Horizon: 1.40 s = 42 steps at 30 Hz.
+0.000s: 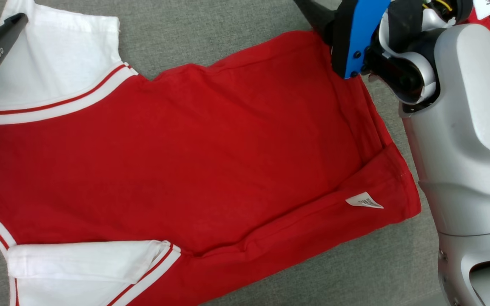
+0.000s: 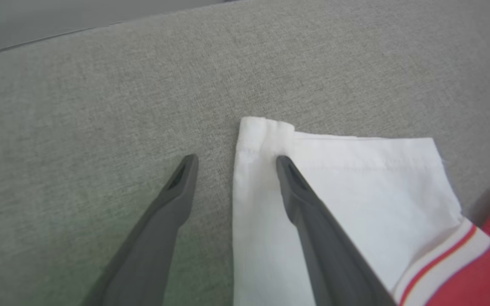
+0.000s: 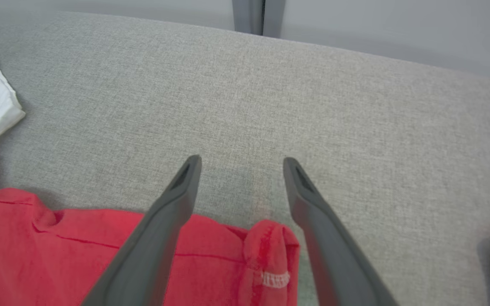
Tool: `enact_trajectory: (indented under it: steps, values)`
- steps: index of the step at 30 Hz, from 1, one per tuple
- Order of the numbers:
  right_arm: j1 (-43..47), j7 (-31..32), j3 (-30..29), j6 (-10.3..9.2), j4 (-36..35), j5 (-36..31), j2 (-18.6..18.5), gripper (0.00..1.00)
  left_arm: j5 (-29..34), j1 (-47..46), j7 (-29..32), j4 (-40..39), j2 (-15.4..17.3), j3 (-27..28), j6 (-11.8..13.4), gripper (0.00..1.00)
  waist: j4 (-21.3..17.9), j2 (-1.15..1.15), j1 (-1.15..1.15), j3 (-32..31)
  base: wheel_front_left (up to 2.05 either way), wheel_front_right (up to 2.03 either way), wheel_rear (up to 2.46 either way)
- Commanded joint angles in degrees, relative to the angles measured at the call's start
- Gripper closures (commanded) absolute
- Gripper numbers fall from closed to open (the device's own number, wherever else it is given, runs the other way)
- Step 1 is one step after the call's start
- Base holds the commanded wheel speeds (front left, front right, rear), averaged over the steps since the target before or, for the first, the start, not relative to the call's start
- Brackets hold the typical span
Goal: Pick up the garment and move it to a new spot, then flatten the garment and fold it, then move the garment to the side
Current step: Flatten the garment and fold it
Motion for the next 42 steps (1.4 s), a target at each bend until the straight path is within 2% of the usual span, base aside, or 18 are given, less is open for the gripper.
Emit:
enact_trajectory:
  steps: [1, 2, 3, 4, 5, 11, 18, 24, 25, 26, 27, 31, 36, 42]
  values:
    - [-0.98, -0.26, 0.39, 0.03, 0.47, 0.29, -0.13, 0.0, -0.7, 0.79, 0.19, -0.25, -0.1, 0.2, 0.32, 0.0, -0.21, 0.0, -0.01, 0.19, 0.0, 0.0, 0.0]
    - [-1.03, 0.08, 0.62, 0.03, 0.72, 0.33, -0.13, 0.0, -0.96, 1.05, 0.44, -0.3, -0.13, 0.19, 0.45, 0.08, -0.3, 0.0, -0.01, 0.32, 0.0, 0.0, 0.0]
    - [-1.06, 0.36, 0.73, 0.03, 0.87, 0.22, -0.13, 0.0, -1.25, 1.32, 0.89, -0.26, -0.07, 0.02, 0.51, 0.31, -0.38, 0.0, -0.01, 0.45, 0.0, 0.0, 0.0]
    - [-1.13, 0.58, 0.82, 0.03, 1.07, 0.25, -0.13, 0.0, -1.41, 1.6, 1.38, -0.23, -0.04, -0.24, 0.36, 0.67, -0.43, 0.0, -0.01, 0.58, 0.0, 0.0, 0.0]
    - [-1.19, 1.02, 0.87, 0.03, 1.24, 0.13, -0.13, 0.0, -1.99, 1.94, 1.97, -0.15, -0.19, -0.33, 0.45, 1.0, -0.45, 0.0, -0.01, 0.75, 0.0, 0.0, 0.0]
    - [-1.57, 4.34, 1.71, 0.03, 1.39, -3.03, -0.46, 0.0, -0.91, 2.25, 0.17, -0.52, 0.13, -0.05, 0.97, 1.0, -0.15, 0.0, -0.01, 1.12, 0.0, 0.0, 0.0]
    - [0.72, 9.47, 3.23, 0.02, 0.94, -9.59, -4.0, 0.0, -0.36, 2.35, -3.13, -0.21, -1.09, -0.59, -0.21, 1.0, 1.55, 0.0, -0.01, 0.63, 0.0, 0.0, 0.0]
    - [5.02, 12.26, 2.94, 0.03, -0.22, -9.87, -6.06, 0.0, 0.01, 2.44, -6.12, 0.17, -2.27, -0.84, -1.0, 1.0, 3.06, 0.0, -0.01, 0.07, 0.0, 0.0, 0.0]
    - [5.66, 11.96, 2.87, 0.03, -0.38, -9.66, -6.26, 0.5, 0.09, 2.46, -6.98, 0.16, -2.45, -0.68, -0.99, 1.0, 3.27, 0.0, -0.01, 0.03, 0.0, 0.0, 0.0]
    - [6.11, 11.16, 2.69, 0.03, -0.57, -9.73, -6.56, 0.69, 0.1, 2.68, -7.87, 0.16, -2.8, -0.59, -1.02, 1.0, 3.57, 0.0, -0.01, -0.04, 0.0, 0.0, 0.0]
    - [6.51, 10.05, 2.33, 0.03, -0.72, -9.87, -6.79, 1.0, 0.32, 2.92, -8.83, 0.12, -3.04, -0.56, -1.1, 1.0, 3.87, 0.0, -0.01, -0.06, 0.0, 0.0, 0.0]
    - [8.61, 5.95, -1.13, 0.01, -0.33, -9.95, -6.83, 1.0, 0.4, 4.52, -14.1, -0.2, -4.32, 0.33, -1.39, 1.0, 5.25, 0.0, -0.01, -0.57, 0.0, 0.0, 0.0]
    - [11.82, -0.59, -6.67, 0.02, -1.95, -8.9, -5.99, 1.0, -1.02, 9.72, -23.88, -1.09, -7.16, 2.99, -1.77, 1.0, 7.18, 0.0, -0.01, -2.55, 0.0, 0.0, 0.0]
    - [17.54, -8.58, -12.25, 0.02, -5.06, -3.63, -4.1, 1.0, -3.8, 18.57, -36.58, -3.63, -10.98, 6.98, -2.48, 1.0, 8.95, 0.0, -0.01, -5.74, 0.0, 0.0, 0.0]
